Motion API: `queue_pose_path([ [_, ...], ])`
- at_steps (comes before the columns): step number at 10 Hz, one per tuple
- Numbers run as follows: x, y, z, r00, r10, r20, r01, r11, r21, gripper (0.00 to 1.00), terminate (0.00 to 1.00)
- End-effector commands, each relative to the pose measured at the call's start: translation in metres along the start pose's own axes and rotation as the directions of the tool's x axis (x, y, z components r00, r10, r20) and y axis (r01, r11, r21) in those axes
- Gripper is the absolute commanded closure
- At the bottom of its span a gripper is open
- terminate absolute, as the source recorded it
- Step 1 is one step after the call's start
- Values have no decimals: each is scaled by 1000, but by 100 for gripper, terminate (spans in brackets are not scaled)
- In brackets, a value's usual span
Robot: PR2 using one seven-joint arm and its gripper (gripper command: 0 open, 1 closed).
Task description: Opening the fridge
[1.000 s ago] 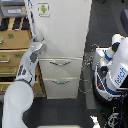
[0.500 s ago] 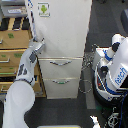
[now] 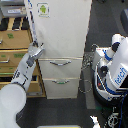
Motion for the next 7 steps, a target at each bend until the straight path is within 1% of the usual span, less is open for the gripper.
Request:
queue_pose_path([
  [1, -9, 0, -26, 1000, -18, -21, 18, 1000, 3, 100, 0],
  [7, 16, -10, -44, 998, -34, -44, 35, 999, 21, 100, 0],
])
